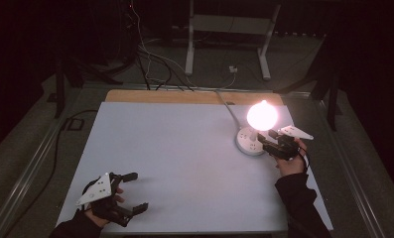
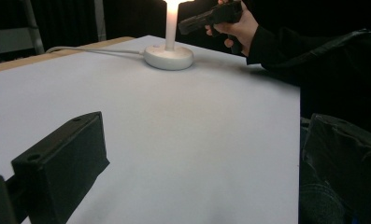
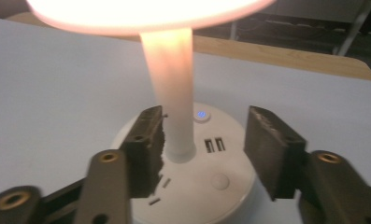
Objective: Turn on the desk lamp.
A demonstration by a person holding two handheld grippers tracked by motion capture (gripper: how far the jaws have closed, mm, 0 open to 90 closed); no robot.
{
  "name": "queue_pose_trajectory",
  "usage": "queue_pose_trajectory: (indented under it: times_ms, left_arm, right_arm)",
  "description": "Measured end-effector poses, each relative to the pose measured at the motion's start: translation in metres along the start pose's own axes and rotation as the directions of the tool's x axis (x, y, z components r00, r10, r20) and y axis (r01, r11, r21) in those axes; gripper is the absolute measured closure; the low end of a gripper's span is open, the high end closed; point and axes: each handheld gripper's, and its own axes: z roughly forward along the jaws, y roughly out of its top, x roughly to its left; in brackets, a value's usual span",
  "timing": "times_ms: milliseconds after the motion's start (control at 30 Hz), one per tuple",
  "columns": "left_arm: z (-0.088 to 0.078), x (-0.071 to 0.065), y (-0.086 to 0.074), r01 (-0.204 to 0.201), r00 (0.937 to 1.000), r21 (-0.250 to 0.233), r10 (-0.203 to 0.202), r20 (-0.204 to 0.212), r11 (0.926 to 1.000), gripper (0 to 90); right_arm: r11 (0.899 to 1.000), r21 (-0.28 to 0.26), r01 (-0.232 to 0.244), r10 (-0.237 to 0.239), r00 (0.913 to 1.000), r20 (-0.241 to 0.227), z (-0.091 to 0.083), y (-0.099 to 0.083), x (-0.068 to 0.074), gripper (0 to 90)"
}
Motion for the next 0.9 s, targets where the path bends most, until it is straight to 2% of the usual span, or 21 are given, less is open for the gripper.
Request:
queue_pose_trajectory:
  times_ms: [67,233,433,633,900]
  left_arm:
    - [0.0,0.0,0.0,-0.001,1.0,-0.002,0.001,-0.001,1.0,0.4]
    - [-0.001,0.001,0.001,0.002,1.0,-0.008,-0.002,-0.006,1.0,0.4]
    - [0.0,0.002,0.001,0.005,1.0,-0.009,-0.005,-0.004,0.9999,0.4]
    - [-0.001,0.002,0.001,0.007,1.0,-0.009,-0.007,-0.002,0.9999,0.4]
    - [-0.002,0.001,0.0,0.007,1.0,-0.008,-0.007,-0.003,0.9999,0.4]
  right_arm:
    - [1.0,0.006,-0.01,0.01,0.9998,0.016,-0.001,0.001,0.001,32.7]
    - [1.0,0.013,-0.027,0.027,0.9996,-0.006,-0.004,0.0,0.002,20.1]
    - [1.0,0.012,-0.019,0.019,0.9978,-0.063,-0.01,-0.001,0.007,3.3]
    - [1.0,0.02,-0.014,0.016,0.9932,-0.116,-0.014,-0.005,0.013,0.0]
    - [1.0,0.014,-0.002,0.004,0.9893,-0.146,-0.022,-0.012,0.024,0.0]
